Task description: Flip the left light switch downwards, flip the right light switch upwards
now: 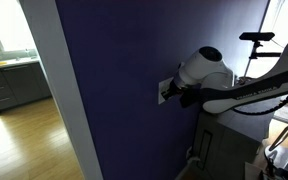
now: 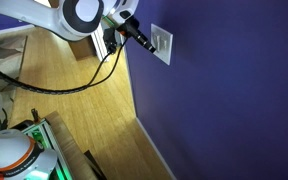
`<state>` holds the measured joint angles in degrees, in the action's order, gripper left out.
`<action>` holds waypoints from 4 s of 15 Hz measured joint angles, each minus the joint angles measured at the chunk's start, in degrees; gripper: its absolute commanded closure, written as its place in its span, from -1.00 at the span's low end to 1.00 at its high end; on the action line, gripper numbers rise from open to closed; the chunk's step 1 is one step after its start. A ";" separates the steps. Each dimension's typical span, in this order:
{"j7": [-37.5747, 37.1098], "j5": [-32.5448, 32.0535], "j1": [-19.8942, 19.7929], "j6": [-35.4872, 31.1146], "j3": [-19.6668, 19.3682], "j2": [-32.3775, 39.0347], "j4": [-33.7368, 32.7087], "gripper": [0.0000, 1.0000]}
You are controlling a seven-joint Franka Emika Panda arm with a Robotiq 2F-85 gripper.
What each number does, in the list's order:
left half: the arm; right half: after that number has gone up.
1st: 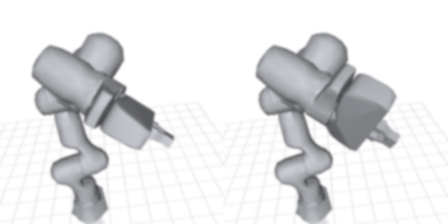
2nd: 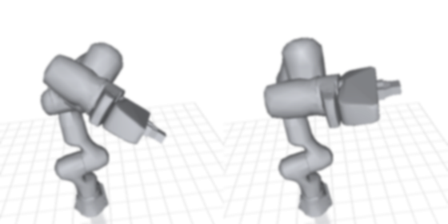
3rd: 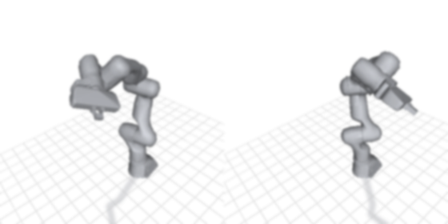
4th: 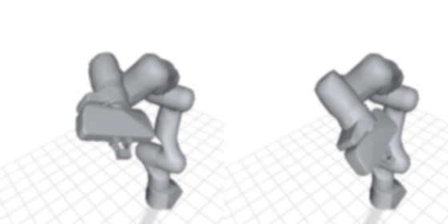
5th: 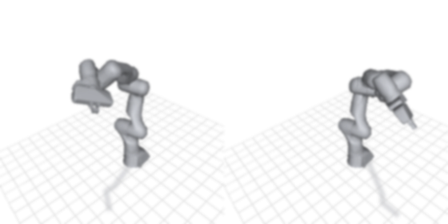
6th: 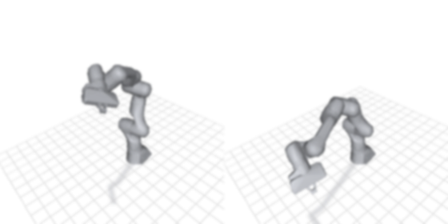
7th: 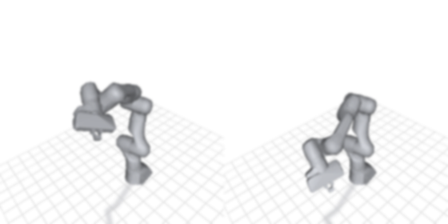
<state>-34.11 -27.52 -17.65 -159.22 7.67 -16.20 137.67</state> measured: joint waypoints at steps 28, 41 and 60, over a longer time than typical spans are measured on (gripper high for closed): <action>11.15 2.51 -0.31 2.12 -4.85 -8.75 2.89 1.00; 19.76 10.07 0.80 -2.27 -6.52 -5.43 1.73 1.00; 23.07 13.27 2.82 -4.98 -8.02 -3.86 0.88 1.00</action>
<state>-11.04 -14.25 -14.83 -164.20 -0.35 -20.07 138.54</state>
